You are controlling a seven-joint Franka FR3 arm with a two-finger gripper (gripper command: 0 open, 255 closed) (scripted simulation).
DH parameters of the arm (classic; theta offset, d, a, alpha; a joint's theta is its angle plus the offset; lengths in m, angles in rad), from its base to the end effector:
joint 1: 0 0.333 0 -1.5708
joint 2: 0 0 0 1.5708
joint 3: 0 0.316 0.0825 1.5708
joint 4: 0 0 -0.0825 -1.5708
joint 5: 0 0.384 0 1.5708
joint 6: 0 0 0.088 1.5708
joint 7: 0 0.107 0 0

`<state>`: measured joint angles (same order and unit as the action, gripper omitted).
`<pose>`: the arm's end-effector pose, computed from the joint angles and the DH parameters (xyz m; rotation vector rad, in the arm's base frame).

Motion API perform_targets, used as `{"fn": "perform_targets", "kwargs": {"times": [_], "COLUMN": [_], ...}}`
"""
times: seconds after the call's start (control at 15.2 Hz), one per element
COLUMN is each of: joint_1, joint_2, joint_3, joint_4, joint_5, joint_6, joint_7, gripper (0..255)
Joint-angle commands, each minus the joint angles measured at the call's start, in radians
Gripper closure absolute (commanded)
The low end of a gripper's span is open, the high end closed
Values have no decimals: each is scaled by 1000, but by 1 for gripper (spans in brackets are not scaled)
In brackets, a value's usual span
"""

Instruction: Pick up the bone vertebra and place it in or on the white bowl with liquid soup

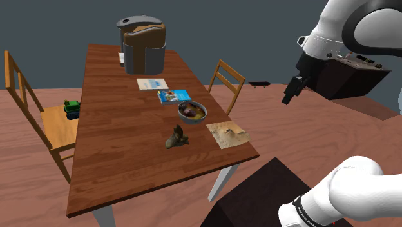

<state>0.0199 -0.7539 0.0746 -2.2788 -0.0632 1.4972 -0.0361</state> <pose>0.3077 0.0299 0.6103 3.0224 0.1603 -0.0406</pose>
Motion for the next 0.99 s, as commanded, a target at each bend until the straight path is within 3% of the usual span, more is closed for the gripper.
{"fn": "perform_targets", "kwargs": {"times": [0.0, 0.46, 0.92], "joint_1": [0, 8, 9], "joint_2": [0, 155, 366], "joint_3": [0, 72, 142], "joint_4": [0, -54, -39], "joint_5": [0, 38, 44], "joint_6": [0, 205, 398], "joint_7": [0, 107, 215], "gripper": [0, 0, 0]}}
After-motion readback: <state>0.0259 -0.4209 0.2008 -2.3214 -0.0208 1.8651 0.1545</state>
